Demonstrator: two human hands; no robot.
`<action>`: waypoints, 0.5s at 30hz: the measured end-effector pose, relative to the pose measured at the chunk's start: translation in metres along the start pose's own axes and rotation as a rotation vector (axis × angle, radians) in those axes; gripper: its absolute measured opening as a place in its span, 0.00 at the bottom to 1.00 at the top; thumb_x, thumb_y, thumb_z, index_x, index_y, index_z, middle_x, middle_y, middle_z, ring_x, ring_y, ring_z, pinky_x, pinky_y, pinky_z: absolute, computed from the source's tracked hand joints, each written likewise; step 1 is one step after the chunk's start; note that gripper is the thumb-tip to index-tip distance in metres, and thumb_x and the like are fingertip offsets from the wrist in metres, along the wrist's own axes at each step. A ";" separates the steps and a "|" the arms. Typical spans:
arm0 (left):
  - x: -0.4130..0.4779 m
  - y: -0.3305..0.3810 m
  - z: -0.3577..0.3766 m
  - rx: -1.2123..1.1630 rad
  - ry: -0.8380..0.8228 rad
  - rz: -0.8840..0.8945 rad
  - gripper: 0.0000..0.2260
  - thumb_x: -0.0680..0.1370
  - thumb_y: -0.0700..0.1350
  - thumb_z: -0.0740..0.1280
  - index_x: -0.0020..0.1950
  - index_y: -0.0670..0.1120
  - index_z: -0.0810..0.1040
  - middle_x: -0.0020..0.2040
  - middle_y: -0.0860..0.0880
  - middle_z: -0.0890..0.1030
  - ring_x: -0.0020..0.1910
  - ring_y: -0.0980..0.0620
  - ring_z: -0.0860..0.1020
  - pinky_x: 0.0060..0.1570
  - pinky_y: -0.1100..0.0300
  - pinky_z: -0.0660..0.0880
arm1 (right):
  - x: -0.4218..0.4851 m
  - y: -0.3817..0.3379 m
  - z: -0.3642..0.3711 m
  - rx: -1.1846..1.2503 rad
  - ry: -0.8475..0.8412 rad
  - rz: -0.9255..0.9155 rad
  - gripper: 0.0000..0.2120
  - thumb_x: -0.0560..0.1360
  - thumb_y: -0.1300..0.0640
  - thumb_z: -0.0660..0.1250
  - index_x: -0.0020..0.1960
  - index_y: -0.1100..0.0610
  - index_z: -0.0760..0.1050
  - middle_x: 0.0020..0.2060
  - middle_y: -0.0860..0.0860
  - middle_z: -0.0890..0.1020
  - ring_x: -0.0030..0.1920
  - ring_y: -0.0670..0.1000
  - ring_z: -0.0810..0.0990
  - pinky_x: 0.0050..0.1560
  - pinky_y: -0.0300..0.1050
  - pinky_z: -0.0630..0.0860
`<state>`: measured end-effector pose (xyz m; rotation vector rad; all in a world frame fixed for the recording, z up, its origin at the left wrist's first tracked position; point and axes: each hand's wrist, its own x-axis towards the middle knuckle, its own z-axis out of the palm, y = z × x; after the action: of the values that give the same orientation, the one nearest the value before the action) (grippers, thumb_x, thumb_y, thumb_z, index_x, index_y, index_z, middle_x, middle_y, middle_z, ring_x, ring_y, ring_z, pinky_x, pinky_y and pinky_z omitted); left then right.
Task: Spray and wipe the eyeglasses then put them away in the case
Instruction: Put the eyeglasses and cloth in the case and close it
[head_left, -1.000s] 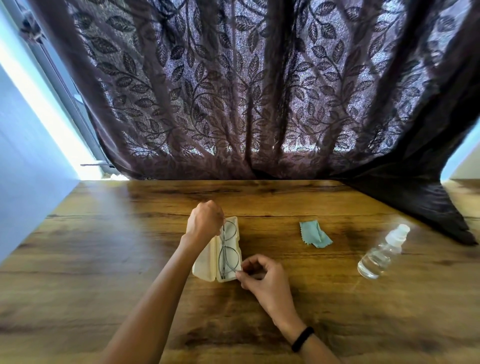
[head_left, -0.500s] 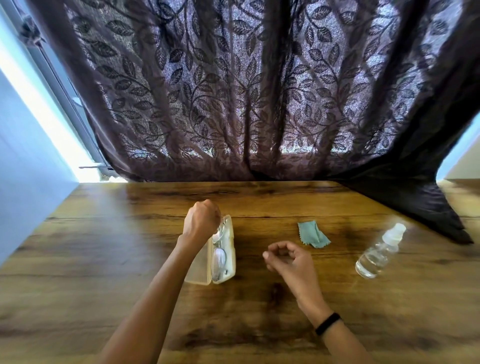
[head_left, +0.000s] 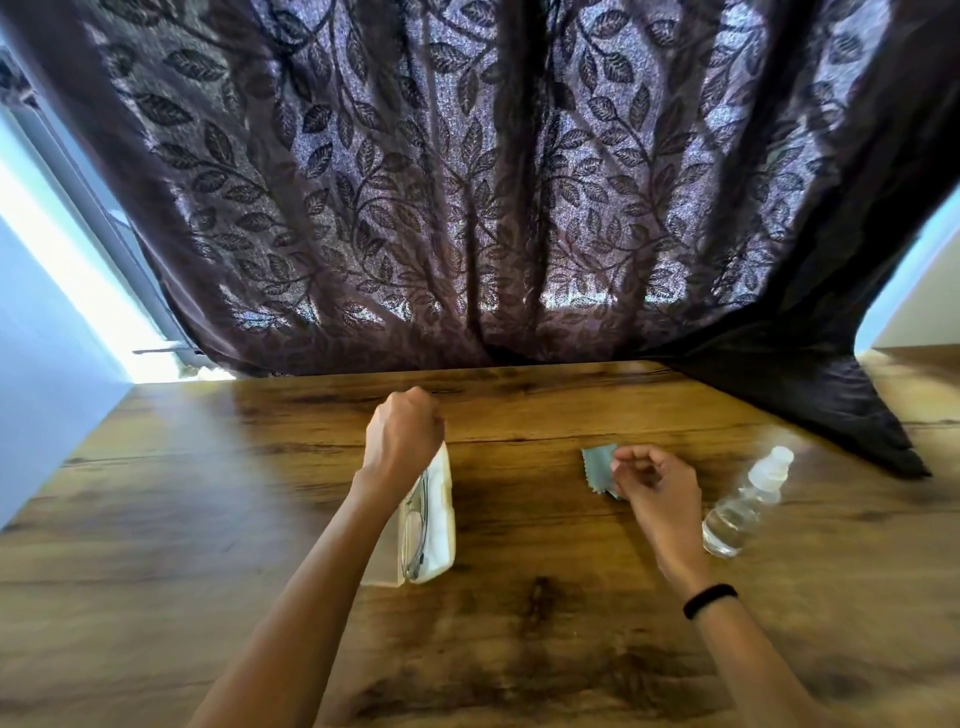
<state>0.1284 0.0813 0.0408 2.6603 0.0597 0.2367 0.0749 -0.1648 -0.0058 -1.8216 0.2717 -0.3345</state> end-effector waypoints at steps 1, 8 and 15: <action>-0.001 0.010 0.000 0.011 0.010 0.033 0.06 0.75 0.42 0.66 0.46 0.42 0.82 0.41 0.44 0.84 0.39 0.45 0.82 0.40 0.56 0.79 | 0.002 0.001 0.000 -0.044 0.019 -0.026 0.06 0.73 0.66 0.67 0.47 0.57 0.77 0.44 0.52 0.80 0.44 0.46 0.78 0.37 0.32 0.74; -0.016 0.074 0.043 0.037 -0.089 0.269 0.09 0.77 0.47 0.64 0.55 0.49 0.80 0.48 0.49 0.84 0.34 0.55 0.76 0.29 0.71 0.65 | 0.011 0.014 0.003 -0.358 0.089 -0.092 0.11 0.73 0.67 0.64 0.55 0.59 0.76 0.53 0.56 0.78 0.56 0.56 0.75 0.57 0.54 0.74; -0.029 0.101 0.098 0.004 -0.179 0.366 0.14 0.73 0.51 0.68 0.57 0.49 0.78 0.55 0.49 0.81 0.53 0.48 0.78 0.45 0.54 0.76 | 0.011 0.024 0.002 -0.509 0.098 -0.100 0.17 0.71 0.69 0.64 0.58 0.61 0.75 0.56 0.58 0.78 0.56 0.59 0.73 0.58 0.50 0.69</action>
<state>0.1174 -0.0552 -0.0035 2.6672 -0.4873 0.1125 0.0852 -0.1729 -0.0284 -2.3284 0.3583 -0.4552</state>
